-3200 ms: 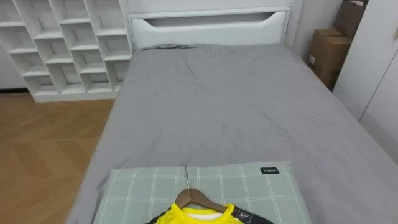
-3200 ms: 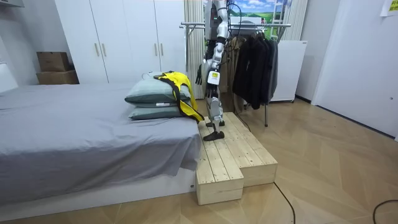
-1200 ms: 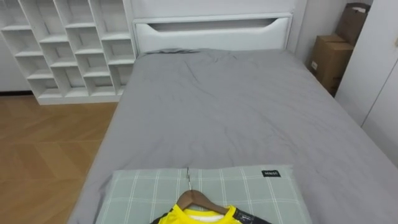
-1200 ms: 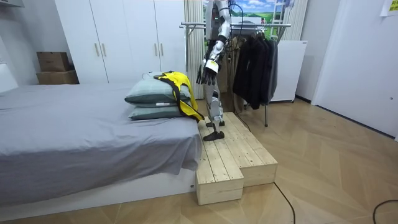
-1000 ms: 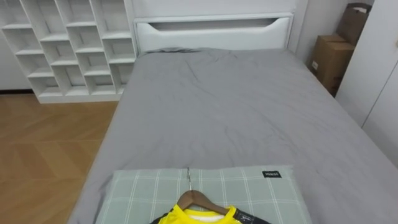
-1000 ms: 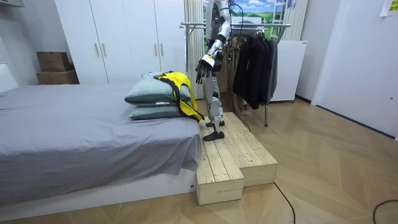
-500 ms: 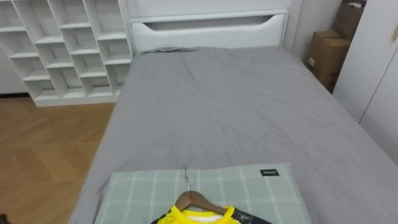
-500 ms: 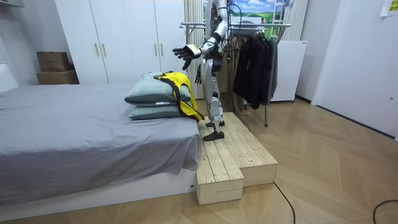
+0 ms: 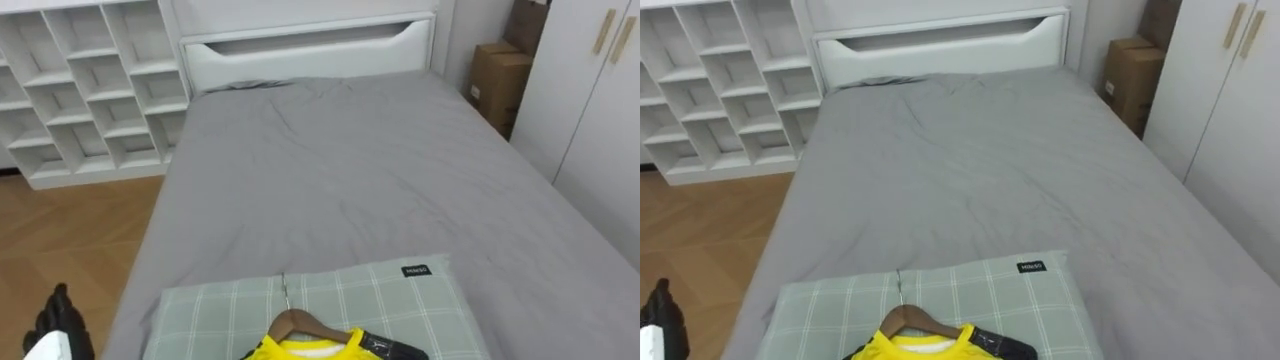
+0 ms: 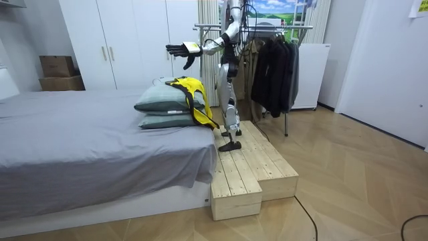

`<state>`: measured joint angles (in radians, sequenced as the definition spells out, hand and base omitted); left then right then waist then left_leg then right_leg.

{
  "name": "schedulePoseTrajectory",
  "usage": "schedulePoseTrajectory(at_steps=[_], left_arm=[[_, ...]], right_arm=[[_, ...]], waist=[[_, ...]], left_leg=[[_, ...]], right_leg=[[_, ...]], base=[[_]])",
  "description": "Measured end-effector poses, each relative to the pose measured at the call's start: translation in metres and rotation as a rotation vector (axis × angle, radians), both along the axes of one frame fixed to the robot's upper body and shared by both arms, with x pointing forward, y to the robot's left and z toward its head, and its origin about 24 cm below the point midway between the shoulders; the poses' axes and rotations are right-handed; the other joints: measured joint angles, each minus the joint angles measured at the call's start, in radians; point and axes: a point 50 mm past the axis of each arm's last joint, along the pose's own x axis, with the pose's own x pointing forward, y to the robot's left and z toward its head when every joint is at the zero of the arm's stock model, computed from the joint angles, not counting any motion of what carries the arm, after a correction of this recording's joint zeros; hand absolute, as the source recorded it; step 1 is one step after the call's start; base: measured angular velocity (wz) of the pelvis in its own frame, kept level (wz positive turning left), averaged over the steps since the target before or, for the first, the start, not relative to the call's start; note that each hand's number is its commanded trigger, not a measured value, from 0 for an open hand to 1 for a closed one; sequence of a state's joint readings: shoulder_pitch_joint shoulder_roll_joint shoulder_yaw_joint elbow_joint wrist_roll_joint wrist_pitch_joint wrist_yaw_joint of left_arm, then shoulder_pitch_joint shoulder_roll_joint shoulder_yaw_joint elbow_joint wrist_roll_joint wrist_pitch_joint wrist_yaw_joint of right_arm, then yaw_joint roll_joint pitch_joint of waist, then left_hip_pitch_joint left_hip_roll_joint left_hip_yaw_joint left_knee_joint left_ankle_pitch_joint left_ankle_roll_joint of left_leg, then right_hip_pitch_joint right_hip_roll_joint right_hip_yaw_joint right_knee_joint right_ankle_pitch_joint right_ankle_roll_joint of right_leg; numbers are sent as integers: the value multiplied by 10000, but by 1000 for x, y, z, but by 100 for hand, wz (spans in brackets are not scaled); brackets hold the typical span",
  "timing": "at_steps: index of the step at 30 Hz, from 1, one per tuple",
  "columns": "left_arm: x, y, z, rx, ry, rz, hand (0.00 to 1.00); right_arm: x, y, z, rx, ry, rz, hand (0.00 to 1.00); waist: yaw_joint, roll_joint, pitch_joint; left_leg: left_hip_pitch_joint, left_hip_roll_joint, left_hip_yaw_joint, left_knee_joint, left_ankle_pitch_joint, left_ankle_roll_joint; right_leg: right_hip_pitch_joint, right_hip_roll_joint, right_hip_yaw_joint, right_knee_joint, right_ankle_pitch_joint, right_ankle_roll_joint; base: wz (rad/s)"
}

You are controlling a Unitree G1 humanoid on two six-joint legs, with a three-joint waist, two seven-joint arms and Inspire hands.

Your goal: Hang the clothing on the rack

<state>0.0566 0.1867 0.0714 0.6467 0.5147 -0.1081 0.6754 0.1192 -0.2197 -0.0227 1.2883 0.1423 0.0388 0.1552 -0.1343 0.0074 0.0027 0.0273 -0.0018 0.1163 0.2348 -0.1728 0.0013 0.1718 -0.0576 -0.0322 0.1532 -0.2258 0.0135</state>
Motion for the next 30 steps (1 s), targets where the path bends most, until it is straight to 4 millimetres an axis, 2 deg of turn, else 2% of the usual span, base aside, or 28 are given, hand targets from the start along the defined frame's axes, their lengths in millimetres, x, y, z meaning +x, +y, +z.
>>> schedulePoseTrajectory(at_steps=[5, 8, 12, 16, 21, 26, 30], left_arm=[[29, -7, 14, 128, -367, -587, 0], [38, -12, 18, 130, -519, -865, 0], [39, -18, 16, 196, -260, -1237, 0], [47, -29, 15, 310, -9, -1779, 0], [63, -34, 12, 345, 467, -2082, 0], [78, -36, 13, 419, 701, -2133, 0], [80, -35, 13, 465, 776, -2113, 0]], right_arm=[[-11, 0, -1, -215, 928, 593, 0], [-17, 0, -1, -265, 1361, 787, 0], [-15, 1, -2, -289, 1468, 1138, 0], [2, 3, -2, -343, 1315, 1692, 0], [18, 6, -2, -455, 1016, 2059, 0], [28, 6, -1, -616, 660, 1804, 0], [38, 8, 0, -717, 450, 1930, 0]], waist=[[-14, -64, 19], [-20, -37, 9], [-15, 4, -27], [-65, 1, -21], [-87, -57, 54], [-105, 64, 124], [-259, 83, 131]], left_leg=[[-227, 20, 7, 38, 1, 4], [-346, 36, 20, 52, 3, 5], [-529, 86, 51, 89, 4, 3], [-1023, 120, 71, 269, 12, 15], [-1187, 129, 83, 393, 20, 28], [-1773, 230, 76, 596, 29, 40], [-2242, 267, 34, 759, 54, 58]], right_leg=[[-228, 21, 32, 21, 18, -26], [-360, 32, 44, 40, 32, -33], [-622, 53, 54, 191, 38, -32], [-1115, 66, 15, 381, 39, -31], [-1247, 67, 18, 443, 41, -30], [-1784, 148, 12, 528, 142, -55], [-2163, 189, 14, 658, 168, -63]], base=[[-2], [0], [-3], [-1], [-1], [0], [0]])
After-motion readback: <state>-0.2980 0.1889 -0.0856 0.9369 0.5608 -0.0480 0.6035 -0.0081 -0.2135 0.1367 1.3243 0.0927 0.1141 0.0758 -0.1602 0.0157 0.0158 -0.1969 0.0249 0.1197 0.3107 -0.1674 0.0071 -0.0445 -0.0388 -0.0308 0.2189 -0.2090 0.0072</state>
